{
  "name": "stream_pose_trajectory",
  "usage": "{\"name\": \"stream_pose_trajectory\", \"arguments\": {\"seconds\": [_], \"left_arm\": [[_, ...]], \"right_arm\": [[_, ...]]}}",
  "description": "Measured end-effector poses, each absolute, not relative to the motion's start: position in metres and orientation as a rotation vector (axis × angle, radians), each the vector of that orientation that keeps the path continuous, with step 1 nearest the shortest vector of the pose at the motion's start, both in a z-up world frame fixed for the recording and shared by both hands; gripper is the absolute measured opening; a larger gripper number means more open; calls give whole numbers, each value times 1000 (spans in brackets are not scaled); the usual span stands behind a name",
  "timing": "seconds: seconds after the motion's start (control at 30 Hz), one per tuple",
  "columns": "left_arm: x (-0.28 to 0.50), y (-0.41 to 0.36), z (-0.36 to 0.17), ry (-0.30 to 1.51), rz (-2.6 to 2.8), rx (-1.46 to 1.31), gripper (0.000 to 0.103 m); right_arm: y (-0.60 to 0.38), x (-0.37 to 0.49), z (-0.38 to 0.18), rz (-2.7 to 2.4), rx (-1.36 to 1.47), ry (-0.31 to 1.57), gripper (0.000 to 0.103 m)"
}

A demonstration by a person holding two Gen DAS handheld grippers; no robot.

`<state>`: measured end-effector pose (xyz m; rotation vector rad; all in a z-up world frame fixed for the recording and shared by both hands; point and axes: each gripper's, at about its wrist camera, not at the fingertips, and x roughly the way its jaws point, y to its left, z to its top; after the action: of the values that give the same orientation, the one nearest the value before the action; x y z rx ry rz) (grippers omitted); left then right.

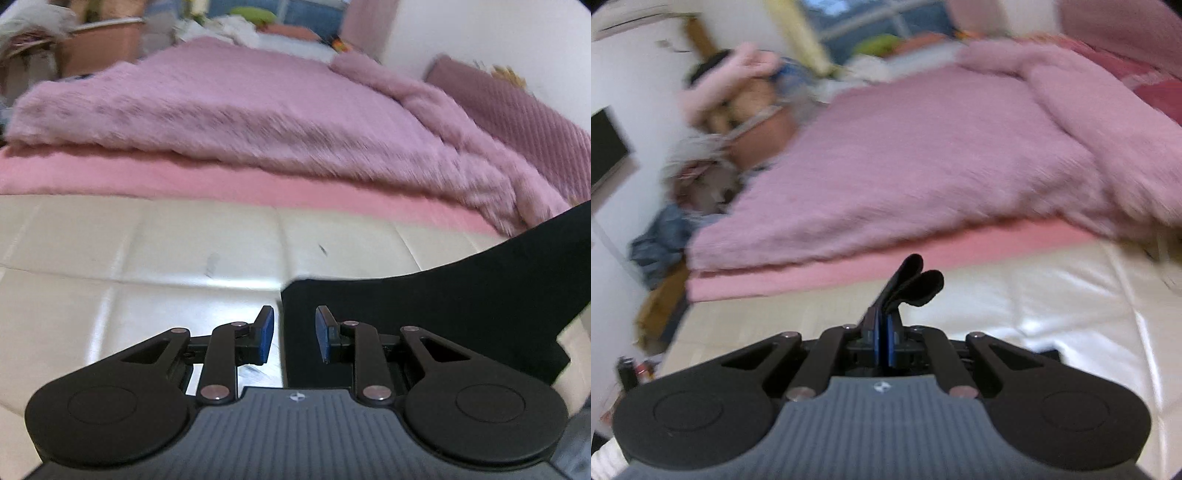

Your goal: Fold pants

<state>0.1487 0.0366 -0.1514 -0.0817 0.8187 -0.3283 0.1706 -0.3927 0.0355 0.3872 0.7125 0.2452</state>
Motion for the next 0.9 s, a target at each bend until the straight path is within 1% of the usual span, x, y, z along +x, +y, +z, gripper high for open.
{"name": "stream_pose_trajectory", "arguments": {"seconds": [0.2, 0.4, 0.47, 0.53, 0.63, 0.7, 0.73, 0.77, 0.9], "left_arm": [[157, 1, -185, 913, -359, -1, 24], [161, -7, -206, 980, -351, 54, 24], [161, -6, -204, 976, -349, 43, 24], [163, -2, -198, 963, -353, 9, 24], [172, 3, -187, 944, -350, -19, 24], [181, 2, -184, 934, -346, -20, 24], [185, 1, -185, 932, -338, -11, 24], [189, -2, -185, 930, -329, -2, 24], [201, -6, -190, 918, -293, -1, 24]], "right_arm": [[-452, 181, -63, 47, 456, 859, 0], [-461, 193, -127, -30, 453, 911, 0], [-455, 202, -135, -38, 442, 920, 0], [-451, 199, -129, -30, 407, 902, 0], [-438, 193, -93, 70, 402, 805, 0], [-428, 187, -65, 128, 302, 706, 0], [-425, 191, -63, 106, 250, 707, 0], [-425, 199, -69, 86, 227, 735, 0], [-439, 222, -127, 34, 229, 856, 0]]}}
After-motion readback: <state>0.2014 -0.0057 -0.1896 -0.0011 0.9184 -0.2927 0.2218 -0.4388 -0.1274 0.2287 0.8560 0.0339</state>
